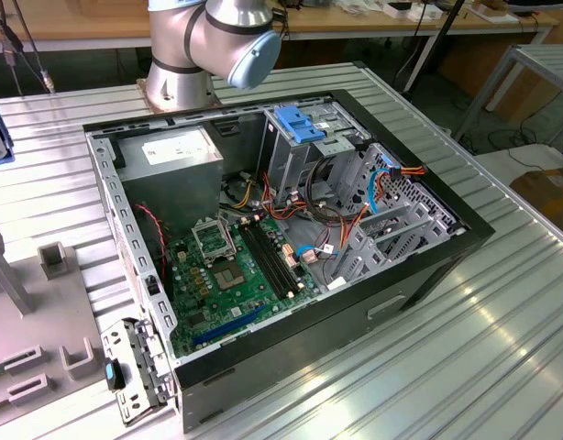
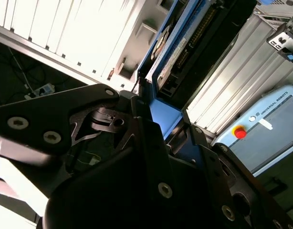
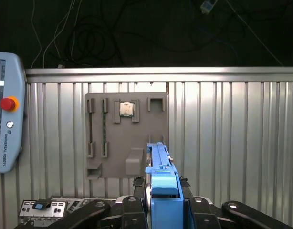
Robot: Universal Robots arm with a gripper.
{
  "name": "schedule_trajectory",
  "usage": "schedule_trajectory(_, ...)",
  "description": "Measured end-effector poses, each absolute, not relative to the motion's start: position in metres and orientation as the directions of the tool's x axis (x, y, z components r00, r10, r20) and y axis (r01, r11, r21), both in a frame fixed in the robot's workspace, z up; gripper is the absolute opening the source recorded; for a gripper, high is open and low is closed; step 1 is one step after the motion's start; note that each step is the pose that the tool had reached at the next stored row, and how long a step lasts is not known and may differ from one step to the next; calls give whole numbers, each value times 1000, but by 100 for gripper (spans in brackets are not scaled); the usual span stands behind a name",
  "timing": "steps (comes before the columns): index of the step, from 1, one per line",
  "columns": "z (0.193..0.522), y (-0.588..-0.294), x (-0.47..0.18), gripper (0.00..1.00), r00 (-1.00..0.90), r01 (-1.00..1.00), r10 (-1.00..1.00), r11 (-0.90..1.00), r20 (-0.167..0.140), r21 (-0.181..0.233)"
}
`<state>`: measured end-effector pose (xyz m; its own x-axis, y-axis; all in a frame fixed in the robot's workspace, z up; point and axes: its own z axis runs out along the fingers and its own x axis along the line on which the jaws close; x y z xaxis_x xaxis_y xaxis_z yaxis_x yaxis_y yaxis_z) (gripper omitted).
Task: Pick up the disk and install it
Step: 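Pick up the disk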
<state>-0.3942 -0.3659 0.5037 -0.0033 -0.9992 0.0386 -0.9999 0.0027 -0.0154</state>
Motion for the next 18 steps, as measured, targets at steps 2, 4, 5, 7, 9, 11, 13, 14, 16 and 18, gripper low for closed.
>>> schedule_trajectory(2,504,-366,-391,37,-3,-1000,-999,3,39,-15)
schedule_trajectory(4,504,-366,-388,37,-3,-1000,-999,3,39,-15)
schedule_trajectory(5,504,-366,-387,37,-3,-1000,-999,3,39,-15)
schedule_trajectory(7,504,-366,-382,37,-3,-1000,-999,3,39,-15)
schedule_trajectory(9,503,-366,-379,37,-3,-1000,-999,3,39,-15)
schedule_trajectory(11,503,-366,-376,37,-4,-1000,-999,4,39,-16)
schedule_trajectory(13,503,-366,-370,37,-9,-1000,-999,8,39,-16)
schedule_trajectory(14,503,-366,-366,37,-11,-1000,-999,11,39,-16)
schedule_trajectory(16,502,-366,-356,37,-17,-1000,-999,16,39,-16)
schedule_trajectory(18,502,-366,-350,37,-19,-1000,-999,19,39,-16)
